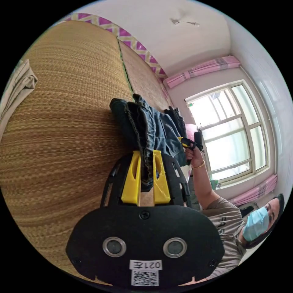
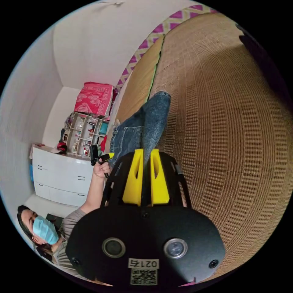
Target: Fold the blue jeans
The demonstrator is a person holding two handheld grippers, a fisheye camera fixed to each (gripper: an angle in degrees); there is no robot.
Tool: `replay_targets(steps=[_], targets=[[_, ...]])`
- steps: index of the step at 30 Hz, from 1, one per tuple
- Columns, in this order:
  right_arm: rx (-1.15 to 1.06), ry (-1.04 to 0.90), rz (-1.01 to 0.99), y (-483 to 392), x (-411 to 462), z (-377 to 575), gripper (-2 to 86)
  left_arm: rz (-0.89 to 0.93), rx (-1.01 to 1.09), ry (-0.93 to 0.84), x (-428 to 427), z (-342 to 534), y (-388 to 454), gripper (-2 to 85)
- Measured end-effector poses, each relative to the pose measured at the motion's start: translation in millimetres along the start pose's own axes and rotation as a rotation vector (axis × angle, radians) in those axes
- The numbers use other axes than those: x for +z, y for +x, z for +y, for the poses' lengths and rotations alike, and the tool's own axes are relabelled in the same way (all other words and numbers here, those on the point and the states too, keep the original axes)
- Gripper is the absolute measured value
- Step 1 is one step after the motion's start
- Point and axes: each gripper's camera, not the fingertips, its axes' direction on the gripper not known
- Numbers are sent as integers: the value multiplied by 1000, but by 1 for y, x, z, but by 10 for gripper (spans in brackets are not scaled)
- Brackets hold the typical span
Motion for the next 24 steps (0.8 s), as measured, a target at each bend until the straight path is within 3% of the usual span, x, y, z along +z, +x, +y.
replay_targets(steps=[5, 10, 13, 17, 19, 21, 24], targets=[[-210, -32, 56, -107, 30, -16, 29, 9, 25, 207, -157, 52, 16, 56], [-465, -122, -11, -251, 164, -61, 36, -118, -24, 535, -372, 144, 9, 58], [-600, -130, -1, -329, 258, -78, 48, -165, -90, 717, -449, 192, -18, 63], [-558, -102, 109, -357, 351, -74, 61, -204, -336, 804, -473, 240, -123, 84], [-568, -125, 207, -342, 390, -43, 54, -68, -536, 746, -459, 286, -218, 86], [-593, -171, 235, -318, 404, -7, 40, 141, -517, 856, -453, 332, -246, 78], [-631, -235, 307, -257, 395, 71, 16, 71, -445, 874, -447, 367, -206, 51]])
